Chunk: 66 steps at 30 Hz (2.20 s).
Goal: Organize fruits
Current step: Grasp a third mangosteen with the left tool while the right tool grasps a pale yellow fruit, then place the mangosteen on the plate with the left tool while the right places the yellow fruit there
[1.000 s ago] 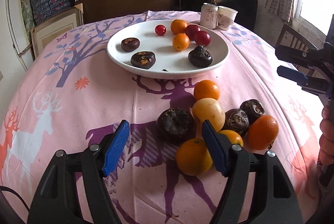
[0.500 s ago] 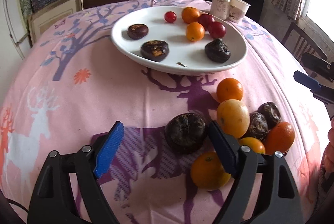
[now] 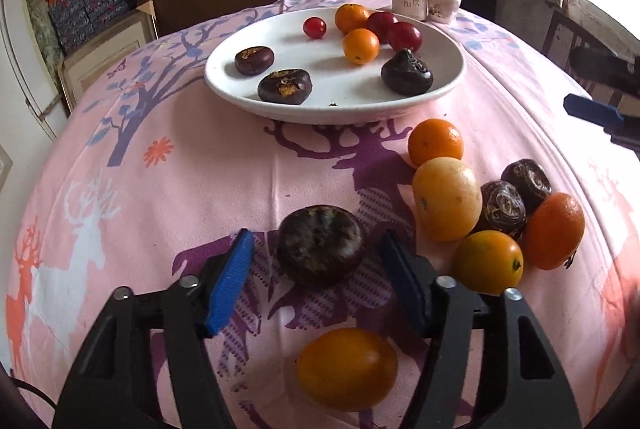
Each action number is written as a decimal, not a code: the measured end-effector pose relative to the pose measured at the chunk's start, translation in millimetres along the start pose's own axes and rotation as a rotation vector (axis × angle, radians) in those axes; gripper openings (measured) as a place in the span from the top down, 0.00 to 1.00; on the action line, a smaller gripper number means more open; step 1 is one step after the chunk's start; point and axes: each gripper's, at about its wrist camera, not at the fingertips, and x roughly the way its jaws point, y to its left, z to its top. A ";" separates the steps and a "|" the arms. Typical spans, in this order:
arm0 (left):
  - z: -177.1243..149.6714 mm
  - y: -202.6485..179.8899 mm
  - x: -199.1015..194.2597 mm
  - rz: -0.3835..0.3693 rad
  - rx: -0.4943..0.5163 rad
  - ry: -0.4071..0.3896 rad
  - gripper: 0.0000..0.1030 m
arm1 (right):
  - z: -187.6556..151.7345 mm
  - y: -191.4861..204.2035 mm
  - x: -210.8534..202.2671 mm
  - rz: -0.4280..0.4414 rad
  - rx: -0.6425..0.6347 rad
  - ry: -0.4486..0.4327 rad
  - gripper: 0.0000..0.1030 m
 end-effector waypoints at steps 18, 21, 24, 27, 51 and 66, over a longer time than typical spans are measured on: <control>4.4 26.1 -4.1 0.041 -0.123 -0.017 0.59 | -29.2 65.5 40.4 0.084 -0.245 0.212 0.41; 4.6 25.8 -4.0 0.041 -0.123 -0.014 0.59 | -35.1 79.9 55.1 0.035 -0.301 0.249 0.47; 4.6 26.7 -3.7 0.042 -0.127 -0.012 0.59 | -41.4 90.9 70.2 -0.039 -0.365 0.273 0.50; 4.5 27.7 -0.2 0.046 -0.132 0.004 0.59 | -48.6 98.7 79.7 -0.108 -0.441 0.264 0.54; 108.9 24.8 -3.4 0.019 -0.200 -0.144 0.59 | 51.6 67.0 53.7 -0.017 -0.224 0.062 0.64; 98.9 54.3 1.9 0.023 -0.252 -0.161 0.36 | 63.0 40.4 71.2 0.043 -0.115 0.004 0.46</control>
